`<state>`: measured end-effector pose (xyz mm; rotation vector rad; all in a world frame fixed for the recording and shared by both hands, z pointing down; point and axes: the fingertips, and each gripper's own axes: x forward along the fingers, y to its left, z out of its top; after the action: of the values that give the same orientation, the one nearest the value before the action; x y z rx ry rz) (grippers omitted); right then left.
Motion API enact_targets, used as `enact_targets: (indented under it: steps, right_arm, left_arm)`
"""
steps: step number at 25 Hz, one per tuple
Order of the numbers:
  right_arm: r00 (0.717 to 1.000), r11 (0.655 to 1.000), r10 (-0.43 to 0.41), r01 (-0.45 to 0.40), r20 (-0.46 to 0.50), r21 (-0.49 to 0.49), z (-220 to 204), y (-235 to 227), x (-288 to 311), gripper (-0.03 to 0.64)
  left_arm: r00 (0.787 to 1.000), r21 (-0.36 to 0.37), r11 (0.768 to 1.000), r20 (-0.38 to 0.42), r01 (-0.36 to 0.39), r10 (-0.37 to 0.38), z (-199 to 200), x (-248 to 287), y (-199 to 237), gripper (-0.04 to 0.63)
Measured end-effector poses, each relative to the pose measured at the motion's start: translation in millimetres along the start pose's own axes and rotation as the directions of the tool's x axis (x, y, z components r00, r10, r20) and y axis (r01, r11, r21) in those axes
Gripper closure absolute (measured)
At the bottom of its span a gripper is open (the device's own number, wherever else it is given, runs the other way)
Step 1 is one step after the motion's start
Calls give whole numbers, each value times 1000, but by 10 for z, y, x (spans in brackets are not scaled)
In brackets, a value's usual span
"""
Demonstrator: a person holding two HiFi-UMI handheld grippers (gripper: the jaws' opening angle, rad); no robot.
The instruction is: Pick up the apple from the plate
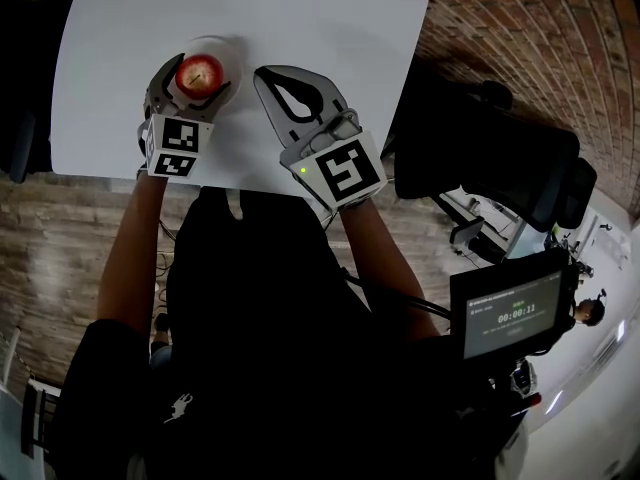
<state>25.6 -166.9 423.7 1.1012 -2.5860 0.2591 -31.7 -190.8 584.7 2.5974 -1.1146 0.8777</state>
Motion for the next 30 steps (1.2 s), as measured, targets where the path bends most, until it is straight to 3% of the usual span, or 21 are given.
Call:
enact_targets:
  steps: [5,30]
  right_arm:
    - [1000,1000,5,-4,22,-18,242,262,-29,614]
    - [991,998,-47,50,122,-23,538,397,-222,614]
  left_arm:
    - [1000,15,1000,11,-20,20,85,-327,126,178]
    - [997,60,998,72,-9,4,462,-647,-1,178]
